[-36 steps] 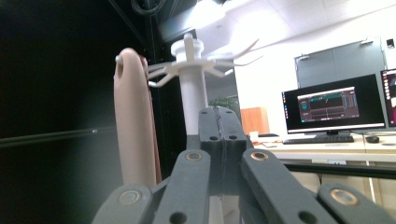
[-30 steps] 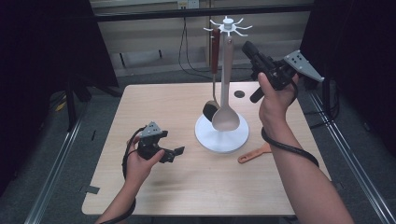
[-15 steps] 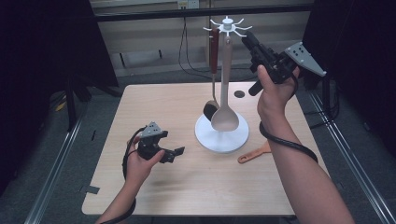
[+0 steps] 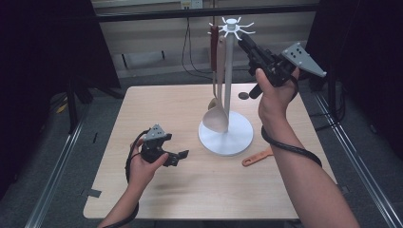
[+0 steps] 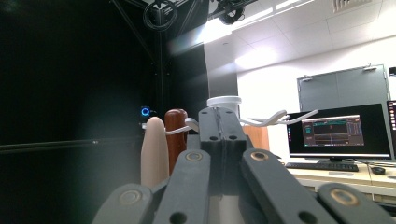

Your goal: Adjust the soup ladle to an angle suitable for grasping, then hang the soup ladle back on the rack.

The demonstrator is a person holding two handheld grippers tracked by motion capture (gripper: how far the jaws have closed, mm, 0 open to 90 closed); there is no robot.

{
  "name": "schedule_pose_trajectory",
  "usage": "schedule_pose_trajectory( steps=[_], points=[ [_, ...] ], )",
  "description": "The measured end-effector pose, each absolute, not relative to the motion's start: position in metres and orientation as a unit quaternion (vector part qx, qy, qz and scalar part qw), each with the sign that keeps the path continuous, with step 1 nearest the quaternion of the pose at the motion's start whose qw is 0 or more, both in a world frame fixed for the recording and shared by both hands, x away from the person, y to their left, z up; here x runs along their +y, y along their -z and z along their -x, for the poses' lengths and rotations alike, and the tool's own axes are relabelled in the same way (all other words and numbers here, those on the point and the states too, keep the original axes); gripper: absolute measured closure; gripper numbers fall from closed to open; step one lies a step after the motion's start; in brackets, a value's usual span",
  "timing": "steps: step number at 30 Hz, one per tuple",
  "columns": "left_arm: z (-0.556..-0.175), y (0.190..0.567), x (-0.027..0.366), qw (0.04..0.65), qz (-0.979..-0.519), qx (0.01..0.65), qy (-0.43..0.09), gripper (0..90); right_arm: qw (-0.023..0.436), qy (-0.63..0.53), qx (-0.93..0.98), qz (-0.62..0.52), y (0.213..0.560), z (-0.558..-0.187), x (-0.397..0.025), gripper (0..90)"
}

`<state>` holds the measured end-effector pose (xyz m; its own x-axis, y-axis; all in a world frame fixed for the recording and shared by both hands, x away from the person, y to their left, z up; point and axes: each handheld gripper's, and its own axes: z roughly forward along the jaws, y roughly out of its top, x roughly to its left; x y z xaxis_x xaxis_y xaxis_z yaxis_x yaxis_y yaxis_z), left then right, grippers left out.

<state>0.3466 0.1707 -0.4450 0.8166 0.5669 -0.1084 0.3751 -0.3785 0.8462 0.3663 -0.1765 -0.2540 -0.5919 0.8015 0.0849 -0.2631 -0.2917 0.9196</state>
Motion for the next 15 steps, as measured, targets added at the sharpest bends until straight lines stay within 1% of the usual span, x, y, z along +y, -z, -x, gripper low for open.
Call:
schedule_pose_trajectory(
  steps=[15],
  points=[
    [-0.3464,0.4436,0.1679,0.48,-0.824,0.285,-0.099,2.6,0.356,-0.75,0.482,-0.28,0.2525,-0.3665,-0.1728,90.0]
  ],
)
